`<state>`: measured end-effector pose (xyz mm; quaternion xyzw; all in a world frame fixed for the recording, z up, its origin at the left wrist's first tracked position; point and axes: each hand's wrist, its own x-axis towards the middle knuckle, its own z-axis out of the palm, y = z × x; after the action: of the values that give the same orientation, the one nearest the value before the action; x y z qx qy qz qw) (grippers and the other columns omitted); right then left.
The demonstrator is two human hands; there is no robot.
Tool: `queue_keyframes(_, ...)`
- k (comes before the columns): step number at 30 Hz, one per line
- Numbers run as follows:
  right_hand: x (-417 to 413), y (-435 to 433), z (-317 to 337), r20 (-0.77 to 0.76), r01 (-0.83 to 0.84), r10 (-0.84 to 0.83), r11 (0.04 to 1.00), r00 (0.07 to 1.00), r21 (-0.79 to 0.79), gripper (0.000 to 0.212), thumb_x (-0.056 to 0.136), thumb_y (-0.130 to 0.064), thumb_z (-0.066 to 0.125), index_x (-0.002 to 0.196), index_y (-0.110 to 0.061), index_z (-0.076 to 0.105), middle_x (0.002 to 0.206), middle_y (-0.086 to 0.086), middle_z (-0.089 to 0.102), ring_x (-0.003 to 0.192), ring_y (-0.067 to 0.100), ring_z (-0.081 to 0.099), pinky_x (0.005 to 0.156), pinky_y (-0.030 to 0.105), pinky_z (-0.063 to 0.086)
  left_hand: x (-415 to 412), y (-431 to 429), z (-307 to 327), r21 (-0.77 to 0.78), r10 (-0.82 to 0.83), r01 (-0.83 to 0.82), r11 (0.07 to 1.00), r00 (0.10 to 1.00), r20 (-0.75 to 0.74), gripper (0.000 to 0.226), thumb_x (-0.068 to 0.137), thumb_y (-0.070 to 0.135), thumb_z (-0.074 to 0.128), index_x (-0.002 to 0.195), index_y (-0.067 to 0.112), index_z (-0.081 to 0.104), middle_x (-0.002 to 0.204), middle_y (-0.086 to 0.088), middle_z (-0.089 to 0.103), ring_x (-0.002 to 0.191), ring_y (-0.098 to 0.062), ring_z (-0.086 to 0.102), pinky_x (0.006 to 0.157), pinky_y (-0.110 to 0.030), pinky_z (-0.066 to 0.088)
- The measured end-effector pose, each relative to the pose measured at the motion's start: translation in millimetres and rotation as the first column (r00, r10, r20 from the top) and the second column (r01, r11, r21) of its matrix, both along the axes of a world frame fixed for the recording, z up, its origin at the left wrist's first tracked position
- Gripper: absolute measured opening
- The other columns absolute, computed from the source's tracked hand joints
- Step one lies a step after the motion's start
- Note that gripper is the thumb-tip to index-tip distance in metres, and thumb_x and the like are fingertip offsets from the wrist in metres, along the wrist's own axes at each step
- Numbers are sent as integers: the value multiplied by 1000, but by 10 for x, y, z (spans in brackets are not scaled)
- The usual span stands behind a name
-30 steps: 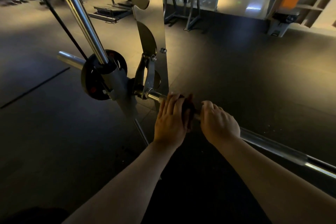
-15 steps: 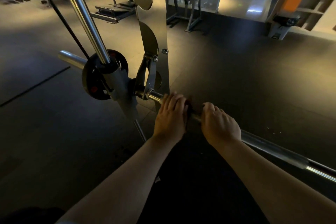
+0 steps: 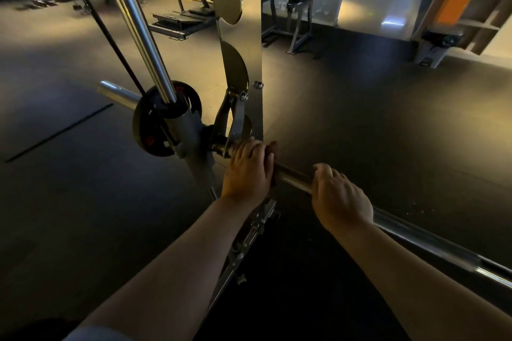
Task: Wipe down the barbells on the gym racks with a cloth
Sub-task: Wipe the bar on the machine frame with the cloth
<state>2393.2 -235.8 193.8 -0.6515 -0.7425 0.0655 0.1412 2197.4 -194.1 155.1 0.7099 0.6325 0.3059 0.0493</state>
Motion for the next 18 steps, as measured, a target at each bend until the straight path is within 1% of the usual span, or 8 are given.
queue_keyframes(2, 6, -1, -14, -8, -3, 3, 1000, 1000, -3, 36, 107, -28, 43, 142, -19, 44, 118, 1, 67, 101, 14, 68, 72, 22, 42, 2, 36, 28, -4, 25, -25, 1000, 999, 31, 42, 106, 30, 34, 139, 11, 50, 147, -11, 50, 146, -25, 34, 122, -45, 29)
queue_keyframes(4, 22, 0, -8, -12, -12, 12, 1000, 1000, -3, 35, 107, -27, 43, 141, -19, 44, 117, 1, 67, 100, 14, 68, 71, 21, 42, 42, -24, -53, 62, -21, 19, 998, 999, 24, 45, 105, 26, 33, 146, 13, 46, 151, -9, 47, 150, -26, 28, 124, -49, 23)
queue_keyframes(6, 32, 6, 8, -12, -18, 18, 1000, 1000, -2, 36, 108, -27, 43, 142, -19, 44, 119, 1, 67, 101, 13, 68, 71, 20, 41, 59, -138, -177, 74, -51, 47, 996, 997, 57, 48, 106, 28, 31, 153, 18, 38, 158, -3, 39, 155, -22, 11, 125, -45, 11)
queue_keyframes(7, 34, 6, 18, -11, -22, 22, 1000, 1000, 3, 36, 108, -27, 43, 143, -19, 43, 120, 0, 67, 102, 13, 68, 72, 20, 40, 60, -195, -233, 74, -50, 44, 996, 995, 87, 49, 107, 30, 30, 155, 19, 34, 161, -2, 35, 156, -19, 4, 125, -43, 9)
queue_keyframes(9, 17, 3, 22, -13, -20, 21, 1000, 1000, 11, 36, 108, -27, 42, 143, -19, 43, 121, 0, 66, 103, 13, 68, 71, 19, 39, 46, -270, -288, 72, -31, 22, 997, 992, 124, 51, 108, 34, 30, 157, 17, 31, 164, -3, 29, 157, -17, 1, 124, -38, 7)
queue_keyframes(12, 4, 17, -5, -19, -7, 7, 1000, 1000, 16, 37, 108, -29, 41, 143, -19, 43, 120, 0, 67, 102, 12, 68, 71, 19, 39, 27, -190, -188, 57, -6, 1, 998, 997, 83, 51, 107, 40, 32, 151, 14, 40, 157, -8, 40, 153, -22, 20, 121, -33, 10)
queue_keyframes(15, 1, 28, -29, -1, 4, -4, 1000, 1000, 31, 37, 108, -30, 40, 143, -19, 44, 119, 0, 67, 100, 12, 68, 69, 19, 38, -70, 42, -7, 67, -34, 40, 997, 995, -90, 48, 107, 45, 28, 136, 17, 54, 137, -7, 59, 136, -23, 47, 114, -32, 22)
queue_keyframes(18, 2, 19, -33, 1, 12, -12, 999, 1000, 35, 37, 109, -30, 39, 143, -19, 44, 119, 1, 67, 100, 13, 69, 67, 17, 37, -150, 200, 48, 32, -91, 95, 995, 988, -124, 43, 107, 41, 30, 128, 19, 60, 129, -4, 63, 128, -21, 52, 106, -29, 29)
